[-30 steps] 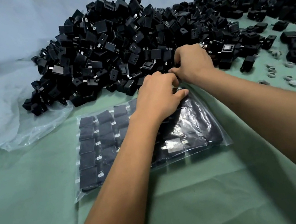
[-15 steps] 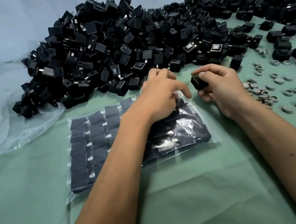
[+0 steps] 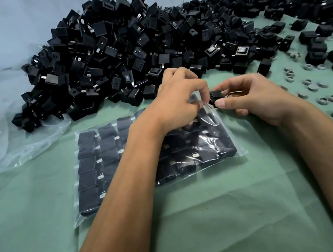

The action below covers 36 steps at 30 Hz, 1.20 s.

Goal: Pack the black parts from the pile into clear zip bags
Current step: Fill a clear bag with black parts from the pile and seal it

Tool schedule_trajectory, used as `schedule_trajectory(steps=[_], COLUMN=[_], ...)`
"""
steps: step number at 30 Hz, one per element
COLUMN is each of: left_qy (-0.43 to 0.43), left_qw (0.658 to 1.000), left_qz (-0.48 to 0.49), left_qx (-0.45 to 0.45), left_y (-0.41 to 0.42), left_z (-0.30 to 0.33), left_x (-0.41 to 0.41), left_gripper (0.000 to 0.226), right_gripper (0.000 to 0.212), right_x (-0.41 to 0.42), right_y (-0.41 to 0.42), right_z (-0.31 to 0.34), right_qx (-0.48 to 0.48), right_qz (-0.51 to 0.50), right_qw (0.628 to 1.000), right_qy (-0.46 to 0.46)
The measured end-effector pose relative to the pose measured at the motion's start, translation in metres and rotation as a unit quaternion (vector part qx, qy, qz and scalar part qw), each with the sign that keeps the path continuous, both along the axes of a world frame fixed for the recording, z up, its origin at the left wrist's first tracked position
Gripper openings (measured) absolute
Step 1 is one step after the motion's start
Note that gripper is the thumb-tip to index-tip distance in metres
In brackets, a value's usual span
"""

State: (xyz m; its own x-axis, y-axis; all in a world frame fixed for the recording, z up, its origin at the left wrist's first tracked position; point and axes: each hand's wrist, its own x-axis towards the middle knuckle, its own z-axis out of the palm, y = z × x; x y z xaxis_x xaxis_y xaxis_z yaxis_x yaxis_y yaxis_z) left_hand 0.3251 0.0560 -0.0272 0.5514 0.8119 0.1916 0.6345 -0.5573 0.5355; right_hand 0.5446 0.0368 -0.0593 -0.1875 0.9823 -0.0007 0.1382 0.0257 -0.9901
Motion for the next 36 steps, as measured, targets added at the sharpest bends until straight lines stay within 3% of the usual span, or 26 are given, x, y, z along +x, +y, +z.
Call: schedule_trajectory(steps=[8, 11, 15, 20, 25, 30, 36], left_qy=[-0.018, -0.022, -0.024, -0.027, -0.026, -0.021, -0.027], left_qw=[1.000, 1.000, 1.000, 0.999, 0.999, 1.000, 1.000], left_qz=[-0.007, -0.006, -0.003, -0.002, -0.001, -0.002, -0.002], left_qx=[-0.015, -0.016, -0.016, -0.020, -0.022, -0.015, -0.015], left_y=[0.001, -0.001, -0.002, -0.003, -0.004, -0.004, -0.003], left_z=[0.010, 0.012, 0.014, 0.015, 0.016, 0.016, 0.015], left_x=[-0.004, -0.005, -0.004, -0.003, -0.003, -0.002, -0.003], left_gripper=[0.021, 0.020, 0.020, 0.015, 0.014, 0.020, 0.019], right_gripper=[0.042, 0.048, 0.029, 0.050, 0.055, 0.050, 0.051], right_x=[-0.006, -0.009, -0.003, -0.009, 0.000, -0.007, 0.002], right_y=[-0.006, -0.008, -0.007, -0.007, -0.004, -0.007, -0.003], right_z=[0.007, 0.009, 0.011, 0.010, 0.011, 0.007, 0.012], right_qx=[0.012, -0.006, 0.006, -0.064, -0.073, -0.089, -0.114], right_qz=[0.050, 0.091, 0.049, 0.099, 0.081, 0.192, 0.238], right_qw=[0.998, 0.996, 0.998, 0.983, 0.984, 0.963, 0.945], right_qy=[-0.046, 0.000, 0.039, 0.143, 0.143, 0.168, 0.194])
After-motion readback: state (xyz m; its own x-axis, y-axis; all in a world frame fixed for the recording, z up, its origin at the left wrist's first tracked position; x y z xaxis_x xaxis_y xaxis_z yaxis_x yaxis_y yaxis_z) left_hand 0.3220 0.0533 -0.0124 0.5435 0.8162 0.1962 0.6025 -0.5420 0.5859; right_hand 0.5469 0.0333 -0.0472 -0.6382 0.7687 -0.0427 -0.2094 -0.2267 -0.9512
